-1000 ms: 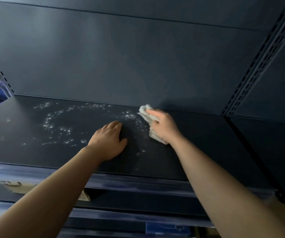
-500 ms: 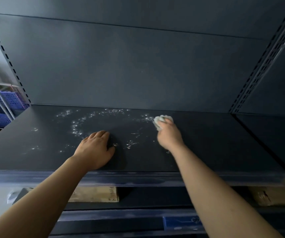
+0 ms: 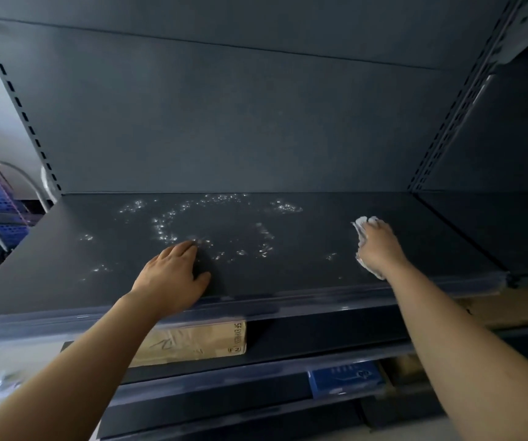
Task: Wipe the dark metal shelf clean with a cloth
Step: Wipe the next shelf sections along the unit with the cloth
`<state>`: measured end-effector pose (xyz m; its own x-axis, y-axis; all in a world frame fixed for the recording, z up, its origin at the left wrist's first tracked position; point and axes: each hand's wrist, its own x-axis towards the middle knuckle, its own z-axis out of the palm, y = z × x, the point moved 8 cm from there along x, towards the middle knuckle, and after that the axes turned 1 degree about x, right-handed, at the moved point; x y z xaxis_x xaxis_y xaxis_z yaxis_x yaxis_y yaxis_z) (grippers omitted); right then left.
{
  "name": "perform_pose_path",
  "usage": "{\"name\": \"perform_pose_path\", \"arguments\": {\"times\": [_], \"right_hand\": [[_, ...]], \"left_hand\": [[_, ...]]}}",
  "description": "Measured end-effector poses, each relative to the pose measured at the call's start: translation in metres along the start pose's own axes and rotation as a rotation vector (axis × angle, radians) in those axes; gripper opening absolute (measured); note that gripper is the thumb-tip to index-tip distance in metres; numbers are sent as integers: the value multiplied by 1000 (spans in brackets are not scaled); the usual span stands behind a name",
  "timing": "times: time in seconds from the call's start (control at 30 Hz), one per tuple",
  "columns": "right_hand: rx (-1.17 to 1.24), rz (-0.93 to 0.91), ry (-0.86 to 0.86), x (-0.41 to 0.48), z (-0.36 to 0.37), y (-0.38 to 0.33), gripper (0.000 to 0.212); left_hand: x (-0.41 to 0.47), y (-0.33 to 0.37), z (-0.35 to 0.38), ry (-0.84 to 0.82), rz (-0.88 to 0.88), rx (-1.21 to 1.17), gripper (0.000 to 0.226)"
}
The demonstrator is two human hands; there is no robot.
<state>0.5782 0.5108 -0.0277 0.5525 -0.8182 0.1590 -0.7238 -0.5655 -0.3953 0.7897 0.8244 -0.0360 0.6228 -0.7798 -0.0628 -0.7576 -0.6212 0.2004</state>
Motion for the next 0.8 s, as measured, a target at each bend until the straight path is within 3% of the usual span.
{"name": "perform_pose_path", "arguments": {"times": [0.27, 0.47, 0.67, 0.8], "right_hand": [[-115, -269, -5, -43, 46, -109, 35], [265, -358, -181, -87, 55, -191, 55], [252, -180, -6, -50, 0, -91, 65], [62, 43, 24, -35, -7, -24, 35]], "left_hand": [[-4, -4, 5, 52, -9, -28, 66], [-4, -2, 5, 45, -10, -35, 66], [3, 7, 0, 7, -36, -22, 64], [12, 43, 0, 10, 5, -25, 62]]}}
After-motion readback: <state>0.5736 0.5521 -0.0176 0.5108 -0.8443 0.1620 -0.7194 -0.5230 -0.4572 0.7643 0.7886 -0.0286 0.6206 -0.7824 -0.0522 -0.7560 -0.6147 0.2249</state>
